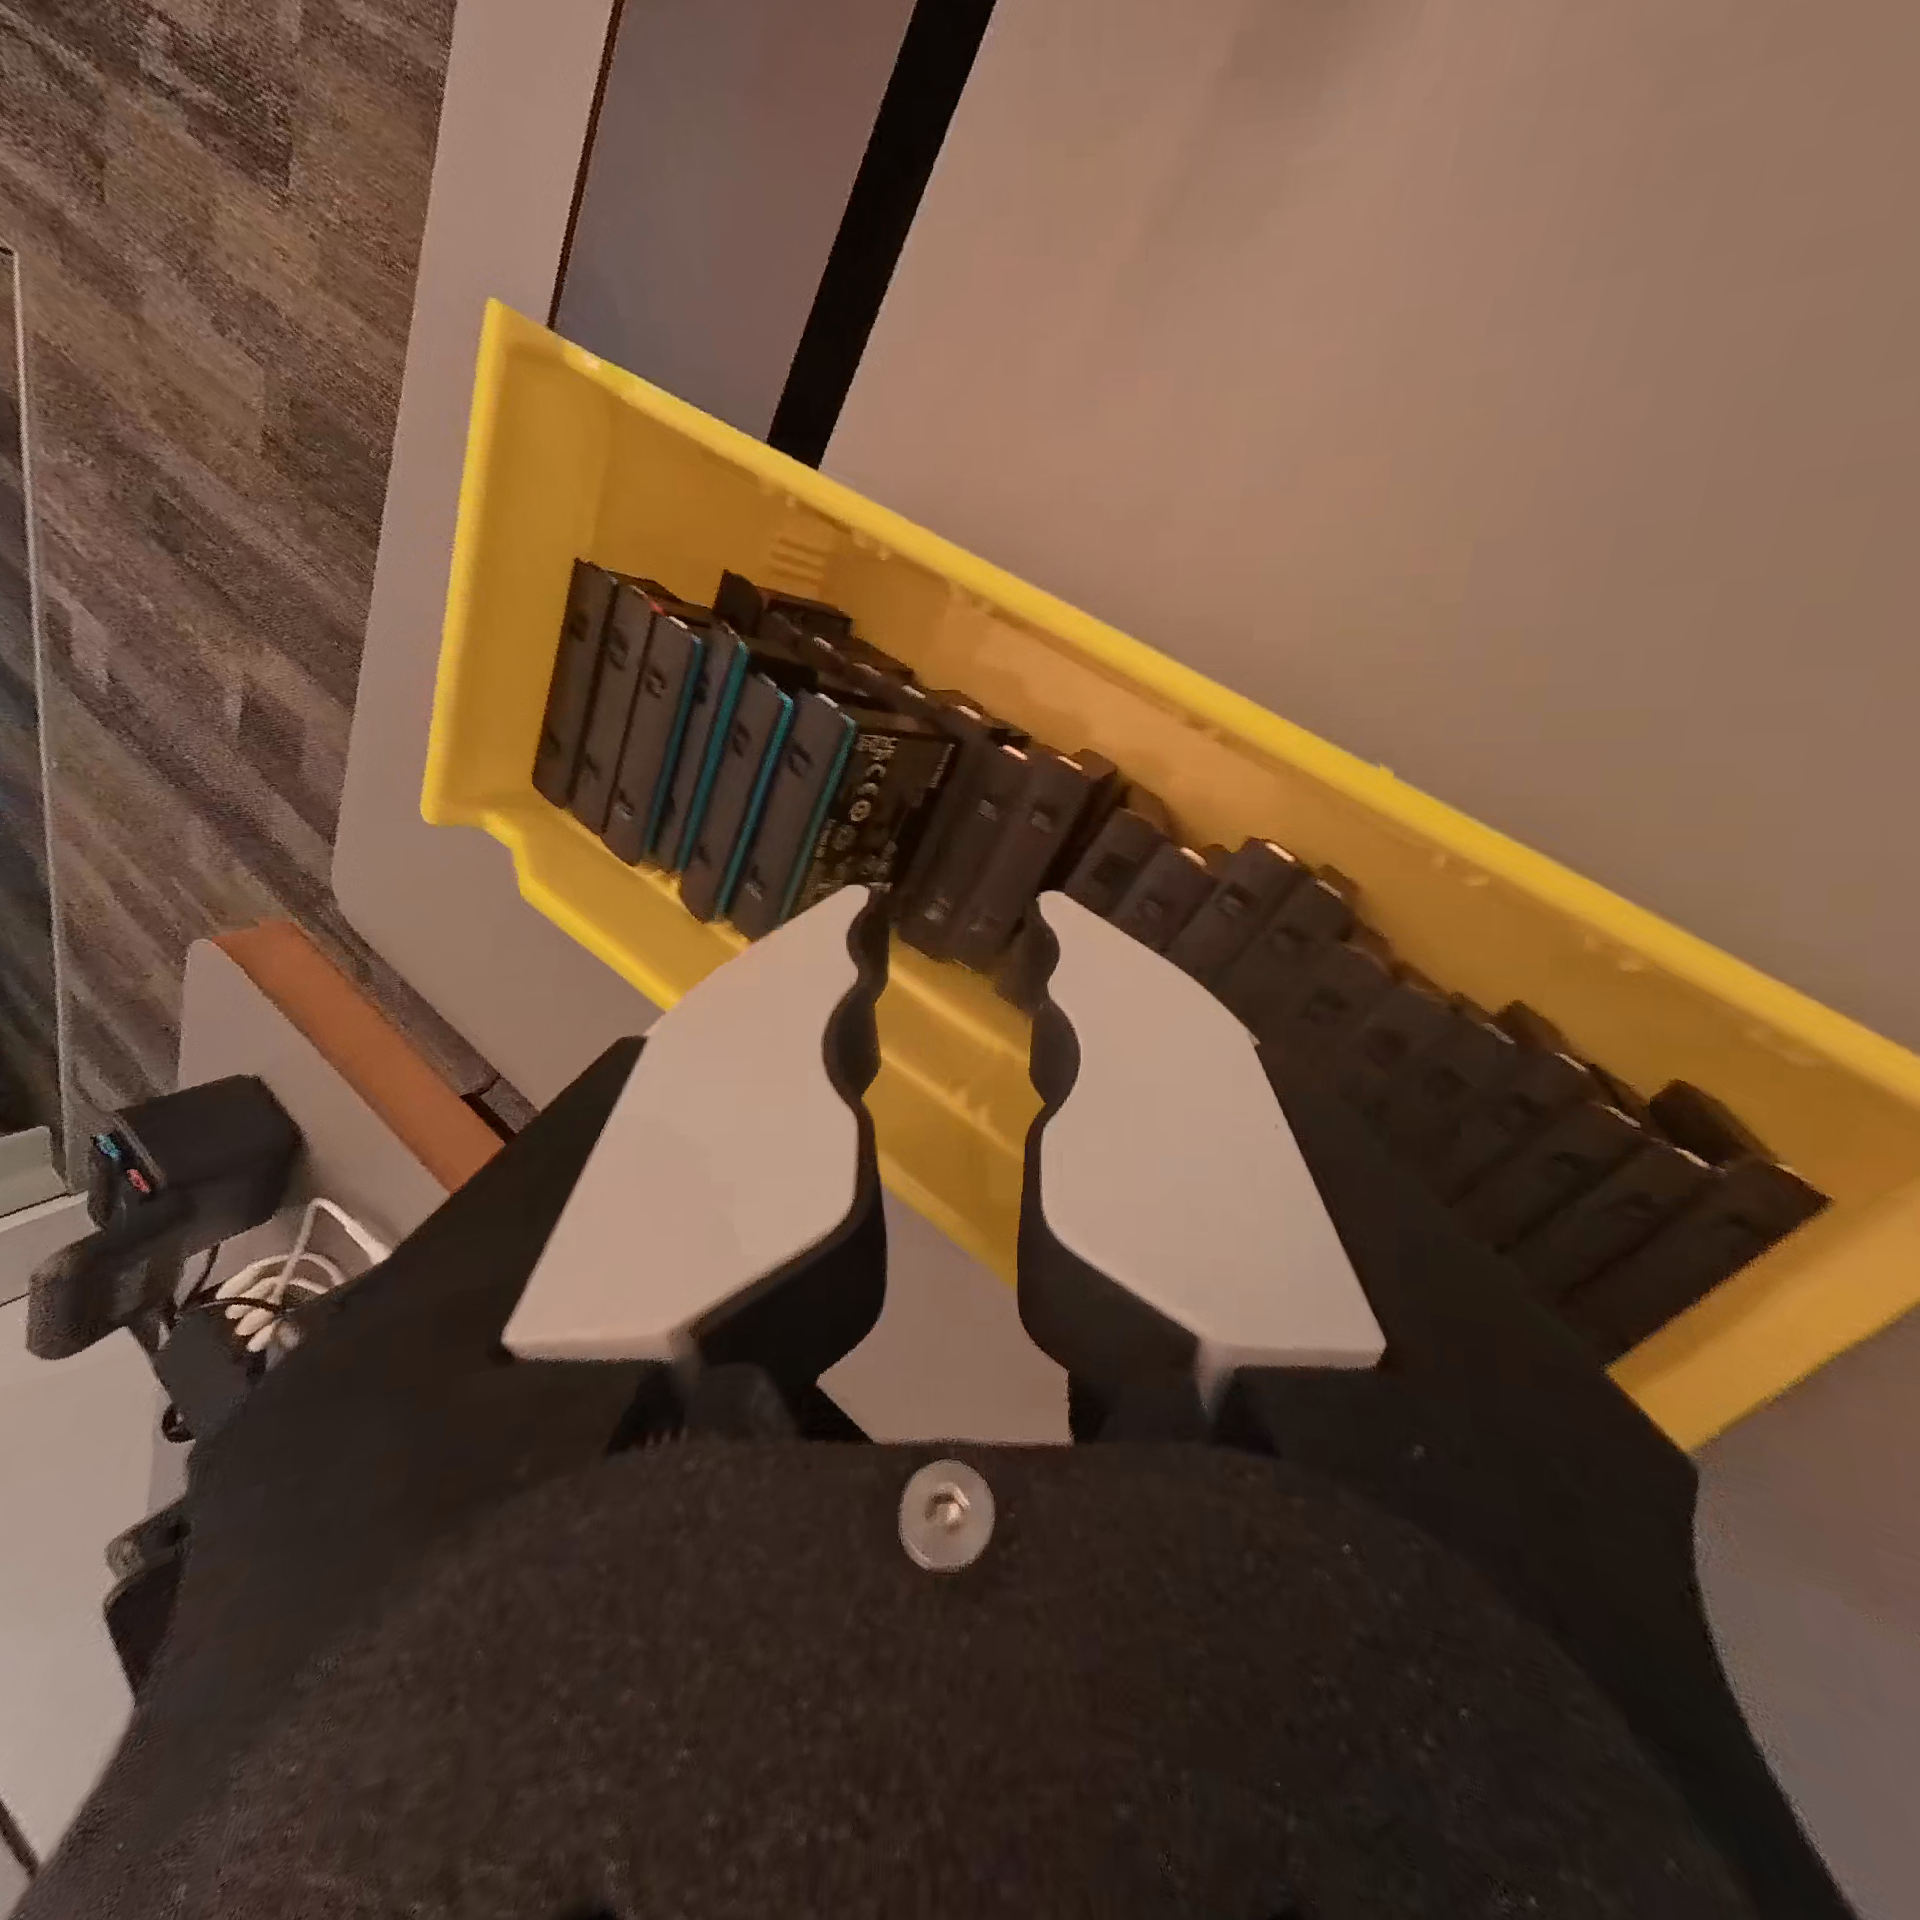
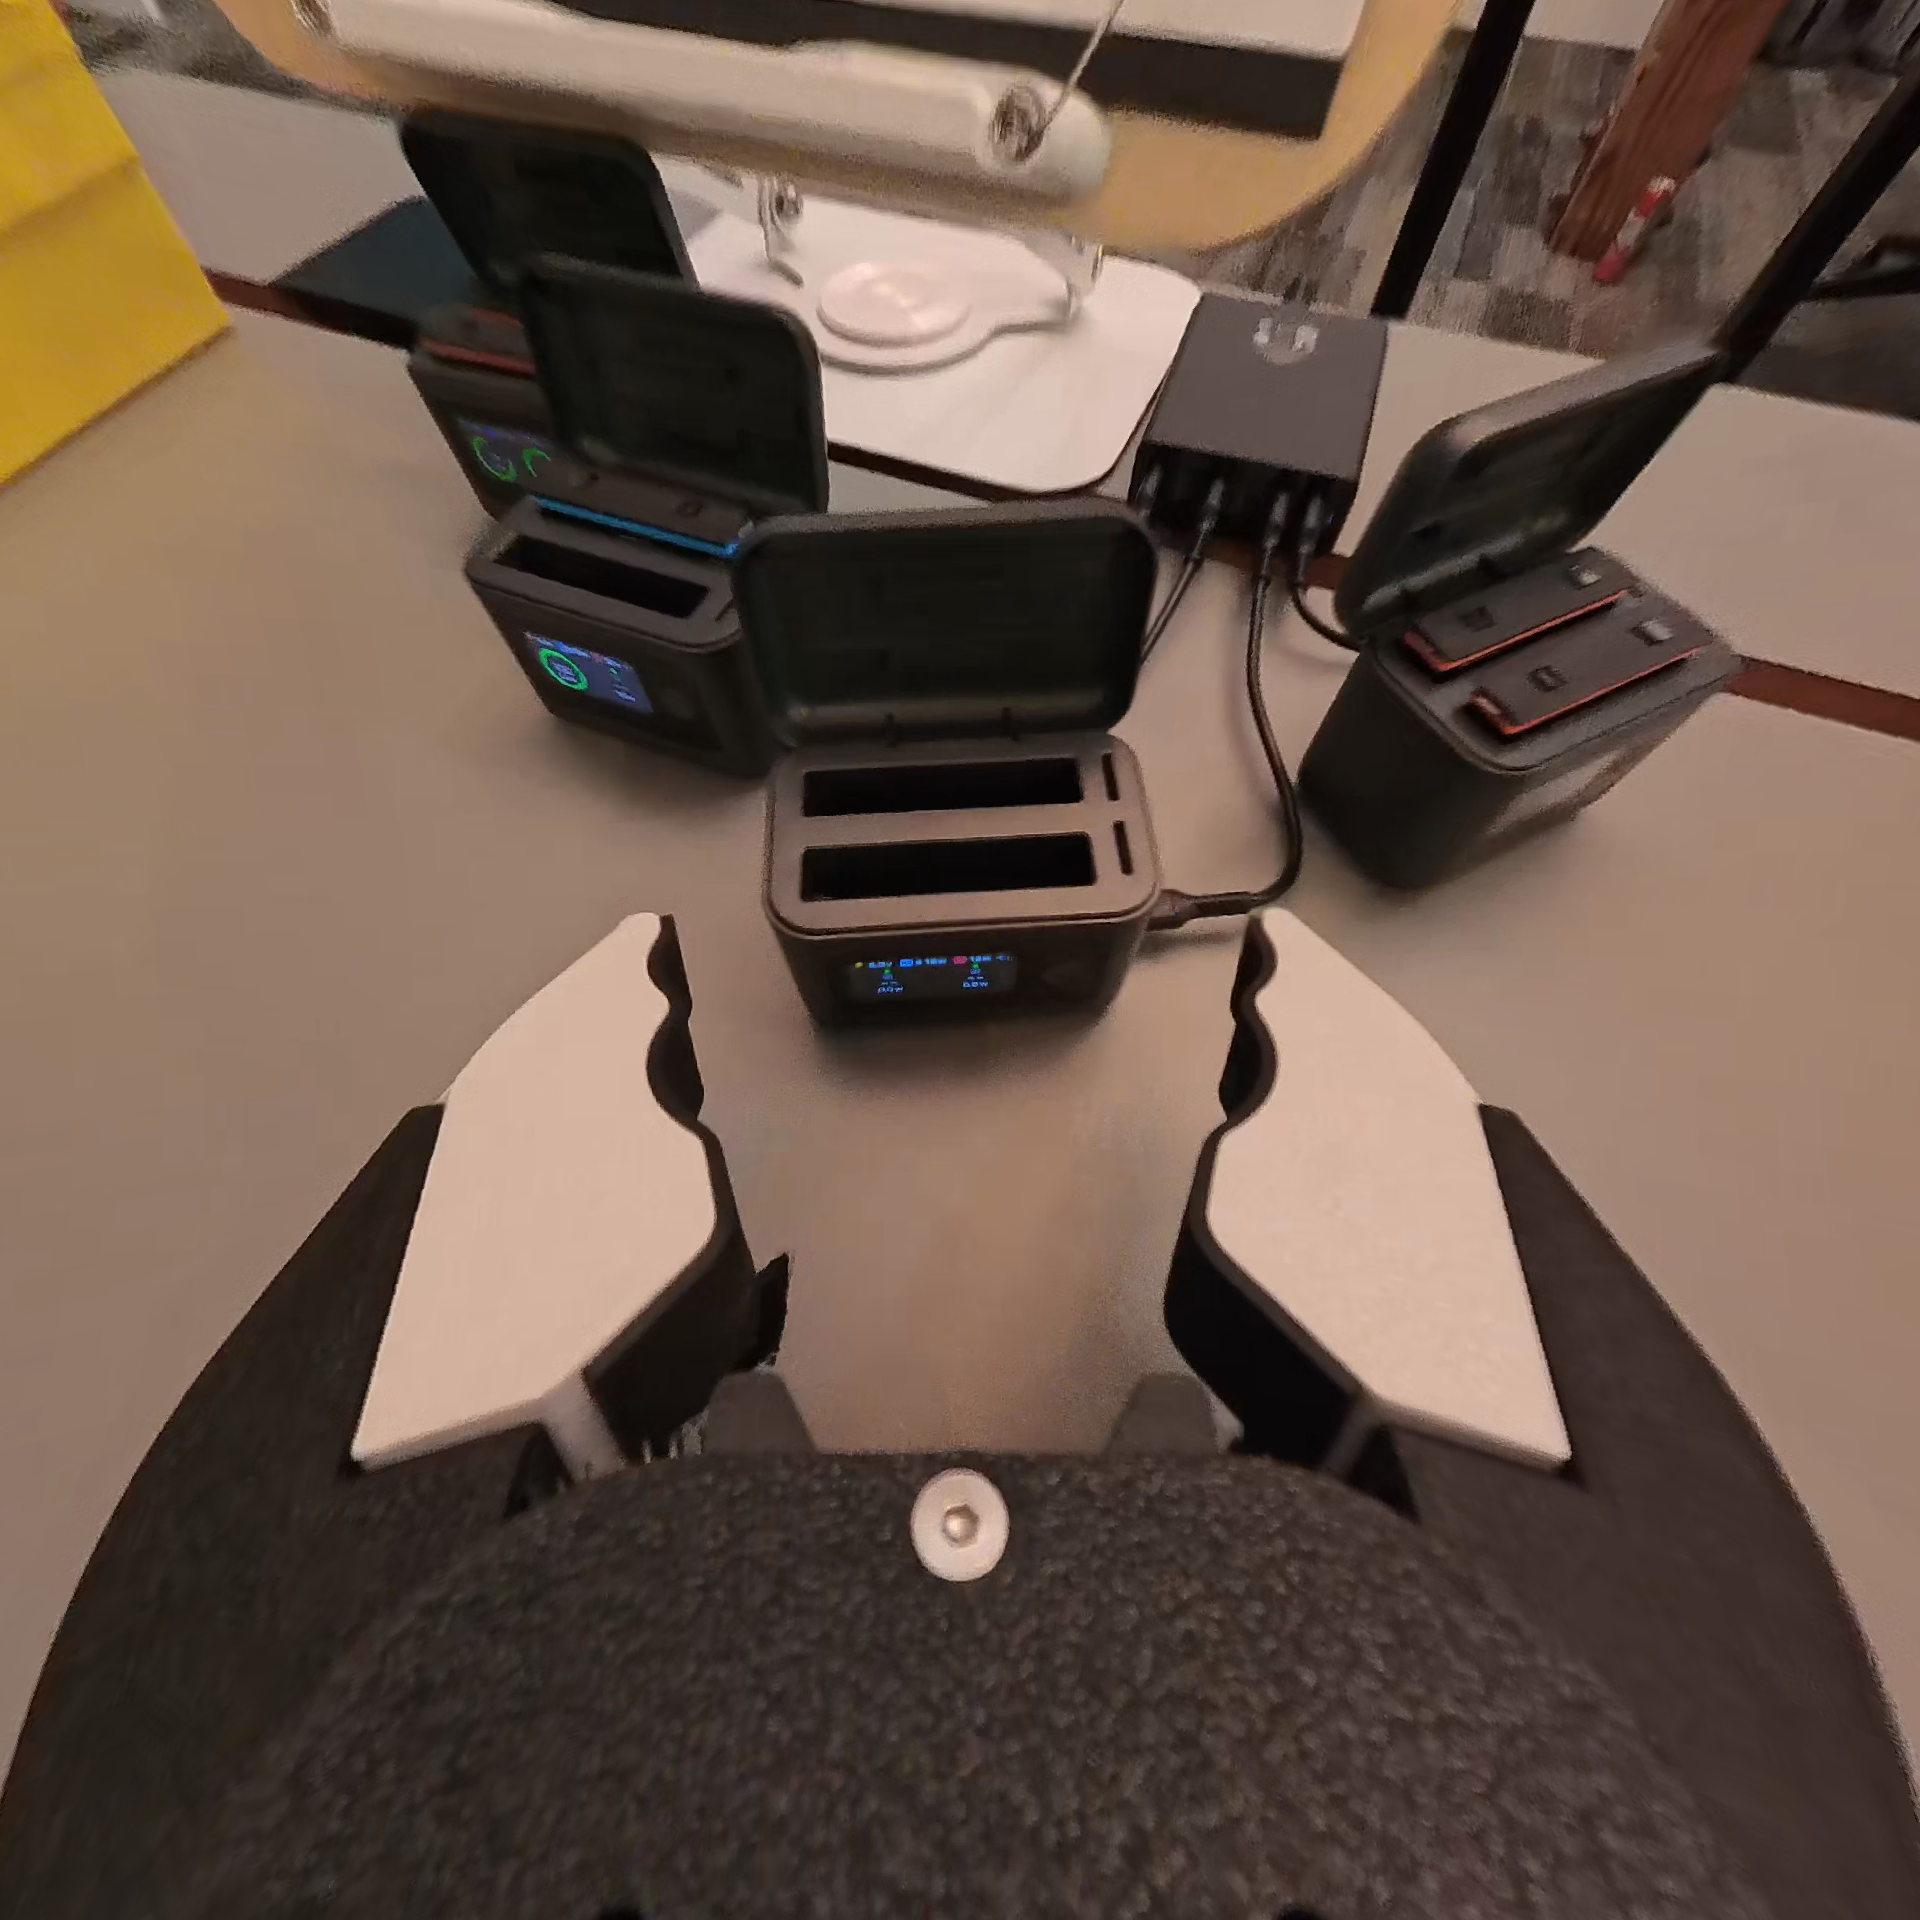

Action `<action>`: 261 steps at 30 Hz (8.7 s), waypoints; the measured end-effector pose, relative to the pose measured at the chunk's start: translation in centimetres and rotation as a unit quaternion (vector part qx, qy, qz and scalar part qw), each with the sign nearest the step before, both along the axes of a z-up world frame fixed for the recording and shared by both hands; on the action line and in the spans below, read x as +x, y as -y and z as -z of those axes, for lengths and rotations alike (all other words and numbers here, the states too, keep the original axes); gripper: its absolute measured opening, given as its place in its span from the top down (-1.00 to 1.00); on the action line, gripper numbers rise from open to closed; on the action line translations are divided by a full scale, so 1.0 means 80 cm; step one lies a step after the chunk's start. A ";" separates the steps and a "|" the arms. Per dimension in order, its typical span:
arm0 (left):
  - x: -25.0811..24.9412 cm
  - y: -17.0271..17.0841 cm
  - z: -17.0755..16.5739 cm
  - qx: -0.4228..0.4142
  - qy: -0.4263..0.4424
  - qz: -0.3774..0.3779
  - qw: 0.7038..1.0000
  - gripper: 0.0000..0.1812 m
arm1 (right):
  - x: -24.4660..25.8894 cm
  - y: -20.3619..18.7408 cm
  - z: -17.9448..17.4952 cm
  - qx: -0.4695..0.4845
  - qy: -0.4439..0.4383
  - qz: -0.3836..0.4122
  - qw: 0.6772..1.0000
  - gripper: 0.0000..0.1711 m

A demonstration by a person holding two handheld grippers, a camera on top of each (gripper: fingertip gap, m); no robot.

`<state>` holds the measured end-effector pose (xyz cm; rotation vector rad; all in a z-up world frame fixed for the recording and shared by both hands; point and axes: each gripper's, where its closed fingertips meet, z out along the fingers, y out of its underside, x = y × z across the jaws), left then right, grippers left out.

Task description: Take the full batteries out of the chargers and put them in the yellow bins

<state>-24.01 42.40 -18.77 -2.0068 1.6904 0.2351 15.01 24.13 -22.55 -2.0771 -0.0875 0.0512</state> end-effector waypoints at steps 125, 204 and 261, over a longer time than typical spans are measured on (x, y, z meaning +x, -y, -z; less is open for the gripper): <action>0.159 0.140 -0.137 0.329 0.139 0.221 0.907 0.54 | -0.079 0.107 -0.099 0.148 -0.057 -0.242 0.957 0.21; 0.370 0.124 0.013 -0.218 -0.029 0.233 0.947 0.84 | -0.082 0.122 -0.050 0.126 0.068 -0.347 0.927 0.67; 0.374 0.130 0.027 -0.148 0.257 0.271 0.916 0.72 | -0.077 0.129 -0.038 0.090 -0.021 -0.104 0.990 1.00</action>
